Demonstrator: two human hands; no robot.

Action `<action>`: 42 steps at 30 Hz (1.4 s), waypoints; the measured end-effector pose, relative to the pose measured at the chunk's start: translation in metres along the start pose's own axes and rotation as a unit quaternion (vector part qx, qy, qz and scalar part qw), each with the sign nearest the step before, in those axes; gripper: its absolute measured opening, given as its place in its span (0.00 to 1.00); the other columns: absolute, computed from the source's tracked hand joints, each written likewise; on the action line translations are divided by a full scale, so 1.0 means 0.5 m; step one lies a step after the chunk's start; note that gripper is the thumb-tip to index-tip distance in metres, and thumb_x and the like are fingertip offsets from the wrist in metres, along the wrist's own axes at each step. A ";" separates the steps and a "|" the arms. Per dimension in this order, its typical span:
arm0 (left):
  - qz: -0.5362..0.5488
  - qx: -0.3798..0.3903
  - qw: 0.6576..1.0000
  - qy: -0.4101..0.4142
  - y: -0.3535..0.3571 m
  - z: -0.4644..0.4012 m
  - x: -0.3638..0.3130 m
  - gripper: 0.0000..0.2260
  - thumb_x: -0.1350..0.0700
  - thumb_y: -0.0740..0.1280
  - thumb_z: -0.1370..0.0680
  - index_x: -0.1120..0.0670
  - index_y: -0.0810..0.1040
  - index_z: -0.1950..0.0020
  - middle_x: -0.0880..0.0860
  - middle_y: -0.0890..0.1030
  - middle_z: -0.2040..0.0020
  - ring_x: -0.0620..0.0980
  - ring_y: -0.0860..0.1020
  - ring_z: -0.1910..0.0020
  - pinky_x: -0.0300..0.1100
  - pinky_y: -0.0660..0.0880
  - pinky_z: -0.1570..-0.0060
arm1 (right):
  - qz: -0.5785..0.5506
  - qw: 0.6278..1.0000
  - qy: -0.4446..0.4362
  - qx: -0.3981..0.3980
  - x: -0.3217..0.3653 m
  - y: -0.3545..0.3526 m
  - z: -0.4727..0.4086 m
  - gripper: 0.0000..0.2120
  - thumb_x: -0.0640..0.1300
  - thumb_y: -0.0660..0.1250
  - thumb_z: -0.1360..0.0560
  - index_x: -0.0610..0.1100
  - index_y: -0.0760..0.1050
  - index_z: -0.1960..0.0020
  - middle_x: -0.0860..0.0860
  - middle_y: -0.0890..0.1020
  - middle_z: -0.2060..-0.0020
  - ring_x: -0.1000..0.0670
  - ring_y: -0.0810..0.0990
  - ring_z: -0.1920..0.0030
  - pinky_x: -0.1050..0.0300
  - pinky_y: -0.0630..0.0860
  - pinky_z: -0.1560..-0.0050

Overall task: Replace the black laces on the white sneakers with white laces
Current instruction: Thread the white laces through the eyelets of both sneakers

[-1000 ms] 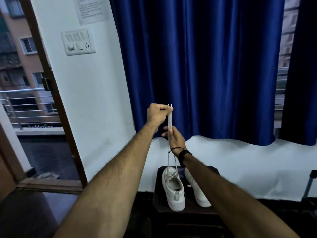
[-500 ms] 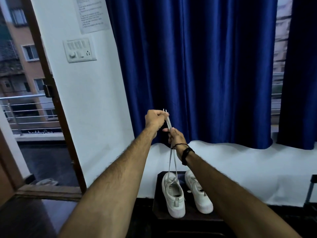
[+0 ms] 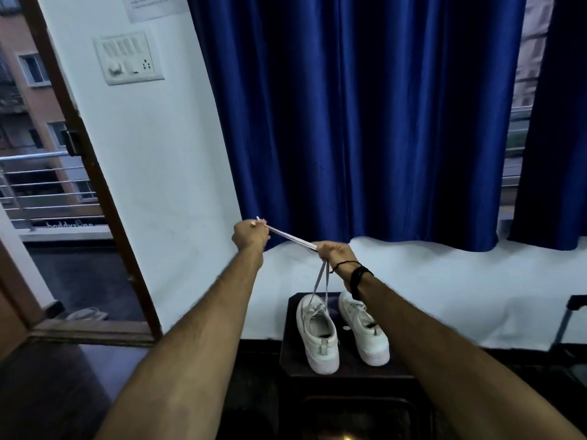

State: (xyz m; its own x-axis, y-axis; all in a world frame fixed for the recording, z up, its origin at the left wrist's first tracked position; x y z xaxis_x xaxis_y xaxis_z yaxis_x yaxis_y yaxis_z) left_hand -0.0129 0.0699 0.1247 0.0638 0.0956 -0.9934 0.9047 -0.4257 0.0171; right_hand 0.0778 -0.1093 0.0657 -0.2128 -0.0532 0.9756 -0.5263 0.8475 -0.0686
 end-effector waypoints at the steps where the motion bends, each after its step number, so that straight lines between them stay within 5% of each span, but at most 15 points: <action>1: -0.009 -0.006 1.000 -0.027 -0.007 -0.004 0.029 0.05 0.61 0.68 0.22 0.61 0.81 0.52 0.57 0.82 0.59 0.47 0.76 0.74 0.34 0.71 0.78 | 0.007 1.000 -0.010 -0.009 0.001 -0.002 -0.005 0.13 0.33 0.61 0.24 0.43 0.81 0.48 0.51 0.78 0.64 0.55 0.73 0.63 0.69 0.70 0.65; 4: -0.040 -0.005 0.992 -0.121 -0.015 -0.001 0.136 0.08 0.65 0.65 0.25 0.67 0.80 0.50 0.60 0.82 0.59 0.49 0.76 0.74 0.36 0.72 0.74 | 0.034 0.999 -0.040 -0.011 0.011 -0.002 -0.018 0.16 0.31 0.59 0.25 0.42 0.79 0.42 0.51 0.79 0.68 0.58 0.76 0.65 0.72 0.71 0.61; 7: -0.105 0.088 0.971 -0.195 -0.004 0.028 0.216 0.12 0.65 0.64 0.28 0.69 0.77 0.47 0.59 0.80 0.65 0.51 0.77 0.73 0.40 0.73 0.71 | 0.116 0.992 -0.055 0.016 0.017 -0.005 -0.026 0.15 0.32 0.59 0.26 0.45 0.81 0.49 0.51 0.80 0.68 0.58 0.77 0.64 0.70 0.71 0.60; 10: -0.318 0.120 0.936 -0.094 0.022 0.060 0.217 0.17 0.59 0.66 0.27 0.58 0.75 0.39 0.57 0.77 0.43 0.57 0.75 0.41 0.46 0.74 0.46 | 0.210 0.973 -0.062 0.069 0.023 -0.001 -0.031 0.14 0.35 0.59 0.26 0.46 0.81 0.50 0.50 0.81 0.67 0.56 0.78 0.64 0.67 0.74 0.62; 12: -0.215 0.192 0.958 -0.003 0.058 0.081 0.185 0.19 0.60 0.62 0.23 0.51 0.75 0.33 0.52 0.76 0.34 0.52 0.73 0.36 0.45 0.70 0.37 | 0.246 0.962 -0.063 0.100 0.030 0.004 -0.035 0.13 0.35 0.61 0.26 0.46 0.81 0.50 0.52 0.81 0.67 0.56 0.77 0.65 0.65 0.75 0.62; 15: 0.016 0.308 0.950 -0.055 0.110 0.122 0.165 0.14 0.52 0.56 0.17 0.52 0.80 0.41 0.55 0.83 0.45 0.53 0.79 0.45 0.47 0.72 0.43 | 0.273 0.952 -0.073 0.117 0.037 0.010 -0.048 0.12 0.35 0.63 0.27 0.49 0.80 0.53 0.53 0.83 0.65 0.55 0.80 0.64 0.64 0.77 0.61; 18: 0.036 0.356 0.929 -0.097 0.130 0.137 0.184 0.22 0.43 0.52 0.16 0.55 0.81 0.43 0.56 0.84 0.56 0.52 0.81 0.53 0.47 0.73 0.51 | 0.293 0.948 -0.076 0.098 0.033 0.002 -0.061 0.12 0.35 0.64 0.26 0.51 0.80 0.55 0.50 0.84 0.65 0.53 0.81 0.63 0.61 0.79 0.59; 20: 0.034 0.353 0.930 -0.097 0.131 0.133 0.200 0.20 0.43 0.56 0.17 0.55 0.82 0.47 0.54 0.82 0.61 0.49 0.79 0.58 0.45 0.71 0.55 | 0.299 0.947 -0.076 0.090 0.027 -0.007 -0.064 0.14 0.33 0.63 0.26 0.50 0.81 0.54 0.47 0.85 0.63 0.52 0.83 0.62 0.61 0.80 0.59; 24: -0.025 0.355 0.933 -0.049 0.118 0.122 0.217 0.10 0.55 0.64 0.19 0.56 0.84 0.49 0.54 0.79 0.60 0.48 0.75 0.58 0.38 0.70 0.58 | 0.326 0.939 -0.082 0.066 0.007 -0.027 -0.069 0.16 0.29 0.61 0.27 0.44 0.83 0.51 0.49 0.85 0.61 0.60 0.81 0.62 0.76 0.72 0.63; 27: -0.154 0.366 0.917 0.029 0.110 0.104 0.217 0.09 0.55 0.65 0.19 0.54 0.85 0.51 0.51 0.82 0.59 0.46 0.77 0.59 0.35 0.76 0.53 | 0.323 0.941 -0.084 0.051 -0.015 -0.032 -0.074 0.12 0.32 0.66 0.26 0.46 0.84 0.51 0.50 0.86 0.60 0.56 0.82 0.59 0.74 0.74 0.62; 31: -0.417 0.297 0.842 0.169 0.117 0.066 0.176 0.09 0.46 0.68 0.24 0.45 0.85 0.59 0.47 0.84 0.60 0.47 0.78 0.58 0.47 0.72 0.47 | 0.313 0.943 -0.108 0.013 -0.033 -0.037 -0.068 0.11 0.32 0.68 0.26 0.44 0.84 0.49 0.49 0.86 0.57 0.56 0.82 0.56 0.78 0.70 0.58; 34: -0.447 0.303 0.825 0.164 0.129 0.056 0.149 0.11 0.48 0.72 0.26 0.47 0.81 0.68 0.56 0.79 0.62 0.56 0.79 0.58 0.50 0.79 0.54 | 0.321 0.939 -0.118 -0.049 -0.068 -0.046 -0.044 0.10 0.37 0.69 0.25 0.45 0.84 0.47 0.48 0.86 0.53 0.53 0.82 0.53 0.73 0.69 0.52; 38: -0.395 0.312 0.856 0.121 0.151 0.059 0.141 0.07 0.52 0.76 0.28 0.56 0.86 0.59 0.59 0.84 0.60 0.53 0.83 0.63 0.47 0.82 0.57 | 0.259 0.953 -0.094 -0.128 -0.151 -0.028 0.003 0.10 0.37 0.69 0.26 0.44 0.84 0.47 0.44 0.85 0.55 0.46 0.83 0.53 0.56 0.76 0.48; 42: -0.360 0.300 0.878 0.093 0.171 0.073 0.142 0.07 0.56 0.76 0.28 0.60 0.85 0.58 0.57 0.84 0.66 0.49 0.83 0.68 0.37 0.77 0.64 | 0.110 0.972 -0.012 -0.209 -0.196 0.009 0.023 0.11 0.37 0.67 0.25 0.46 0.84 0.46 0.49 0.86 0.54 0.51 0.83 0.53 0.63 0.74 0.51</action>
State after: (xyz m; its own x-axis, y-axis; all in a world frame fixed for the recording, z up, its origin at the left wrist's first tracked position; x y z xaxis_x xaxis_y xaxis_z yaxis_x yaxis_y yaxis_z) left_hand 0.0535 0.0074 0.0517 -0.3160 0.6566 -0.6849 0.3571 -0.5865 -0.7270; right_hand 0.0869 -0.1065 -0.0324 -0.3038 0.1459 0.9415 -0.0856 0.9800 -0.1795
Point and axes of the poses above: each hand's wrist, its own z-axis away from the middle knuckle, its own y-axis out of the palm, x = y × z, the point moved 3 cm from there along -z, towards the middle knuckle
